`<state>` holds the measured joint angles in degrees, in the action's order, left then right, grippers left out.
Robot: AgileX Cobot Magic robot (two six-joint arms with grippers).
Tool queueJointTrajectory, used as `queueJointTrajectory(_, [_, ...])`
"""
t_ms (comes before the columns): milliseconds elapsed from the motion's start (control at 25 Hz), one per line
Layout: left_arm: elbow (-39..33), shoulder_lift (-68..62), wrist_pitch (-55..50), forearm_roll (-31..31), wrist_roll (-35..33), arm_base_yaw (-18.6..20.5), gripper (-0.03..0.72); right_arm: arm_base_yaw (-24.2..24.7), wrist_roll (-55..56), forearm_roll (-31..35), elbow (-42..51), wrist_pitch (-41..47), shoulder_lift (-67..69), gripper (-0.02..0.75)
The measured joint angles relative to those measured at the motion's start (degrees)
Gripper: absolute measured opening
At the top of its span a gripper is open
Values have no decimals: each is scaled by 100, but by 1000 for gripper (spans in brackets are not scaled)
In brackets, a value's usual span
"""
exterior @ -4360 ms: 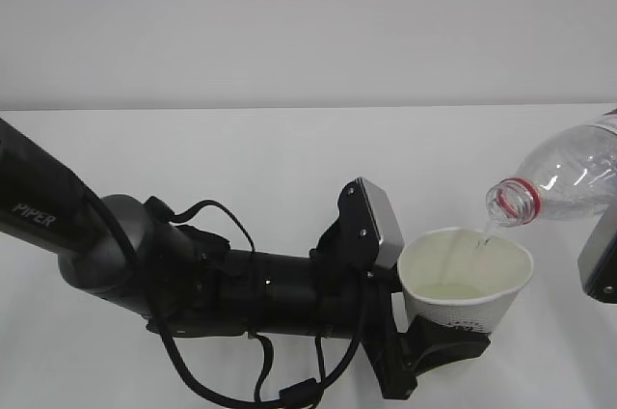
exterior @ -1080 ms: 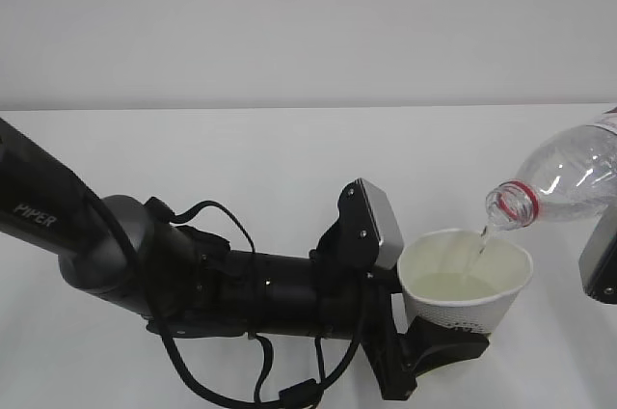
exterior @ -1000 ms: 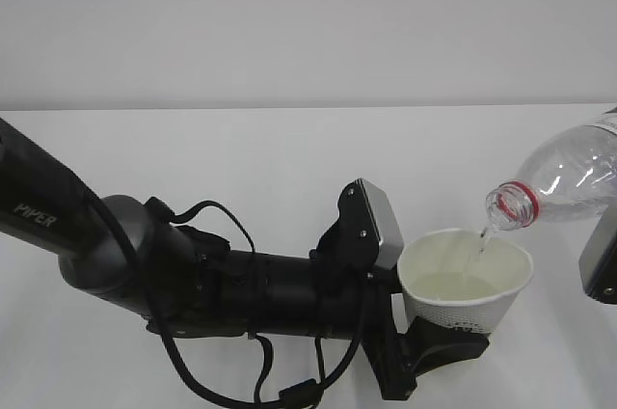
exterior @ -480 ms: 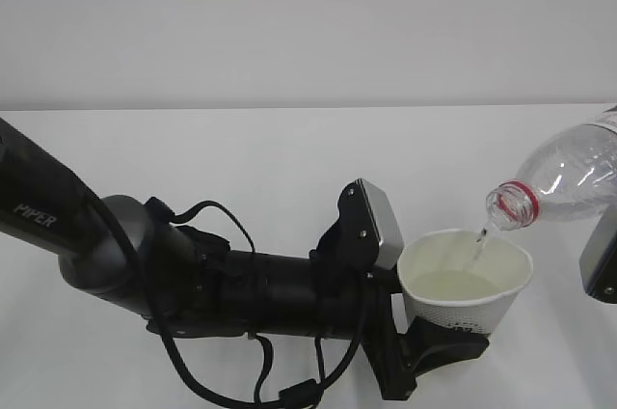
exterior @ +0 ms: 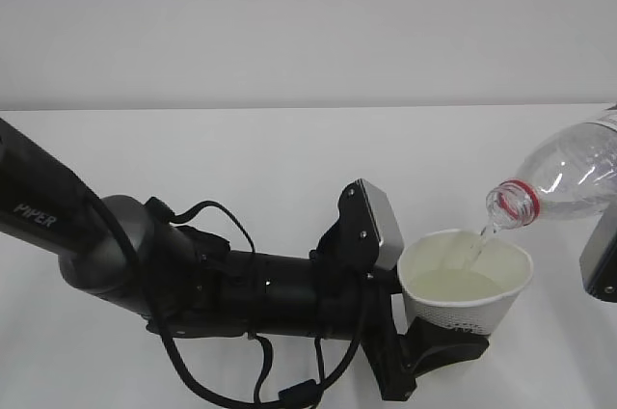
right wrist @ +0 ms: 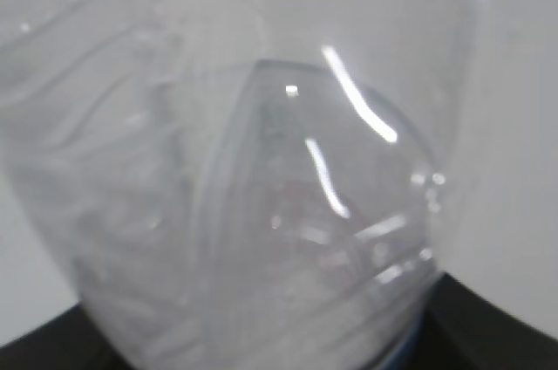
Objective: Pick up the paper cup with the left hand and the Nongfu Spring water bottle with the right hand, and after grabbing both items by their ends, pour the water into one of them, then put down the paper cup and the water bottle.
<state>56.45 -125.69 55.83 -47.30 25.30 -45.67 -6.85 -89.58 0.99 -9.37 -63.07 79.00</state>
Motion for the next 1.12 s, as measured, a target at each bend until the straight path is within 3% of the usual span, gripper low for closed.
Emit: queueJointTrajectory(1120, [0, 0, -10, 0, 0, 0, 529, 0, -21, 10, 0, -21, 0, 440])
